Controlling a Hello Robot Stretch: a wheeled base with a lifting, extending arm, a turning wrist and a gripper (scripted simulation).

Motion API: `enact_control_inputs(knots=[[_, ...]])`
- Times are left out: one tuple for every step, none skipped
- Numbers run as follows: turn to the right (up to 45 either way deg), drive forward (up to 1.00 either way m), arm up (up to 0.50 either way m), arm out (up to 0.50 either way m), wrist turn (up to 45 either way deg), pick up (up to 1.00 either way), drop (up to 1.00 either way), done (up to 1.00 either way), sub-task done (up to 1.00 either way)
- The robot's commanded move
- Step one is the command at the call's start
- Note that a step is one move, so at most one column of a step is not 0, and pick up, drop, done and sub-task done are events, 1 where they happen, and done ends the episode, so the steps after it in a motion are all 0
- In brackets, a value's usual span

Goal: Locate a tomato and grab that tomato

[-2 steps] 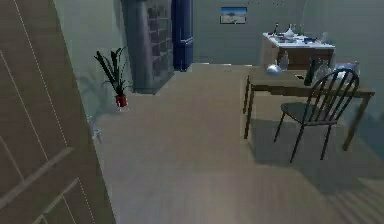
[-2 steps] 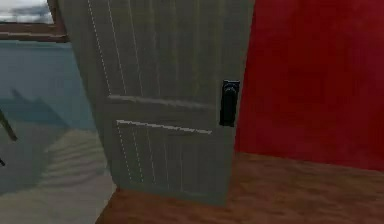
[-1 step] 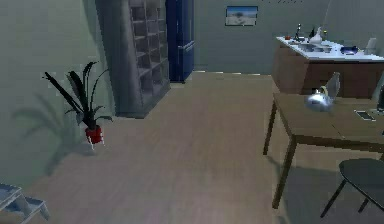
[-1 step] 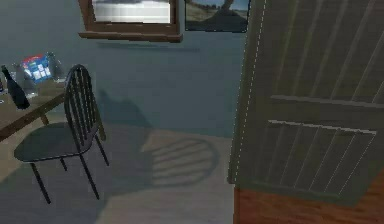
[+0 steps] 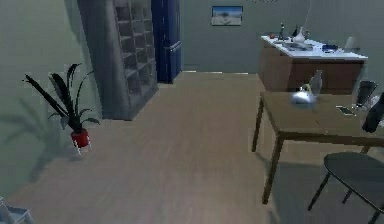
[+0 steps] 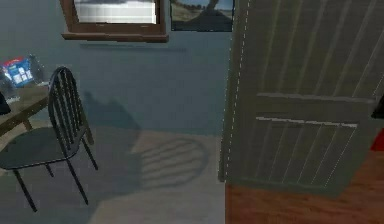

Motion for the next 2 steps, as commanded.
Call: enact_control_inputs(knots=[[0.0, 1.0, 0.0, 0.0, 0.0, 0.0, 0.0, 0.0, 0.0], [6.0, 0.0, 0.0, 0.0, 0.0, 0.0, 0.0, 0.0, 0.0]])
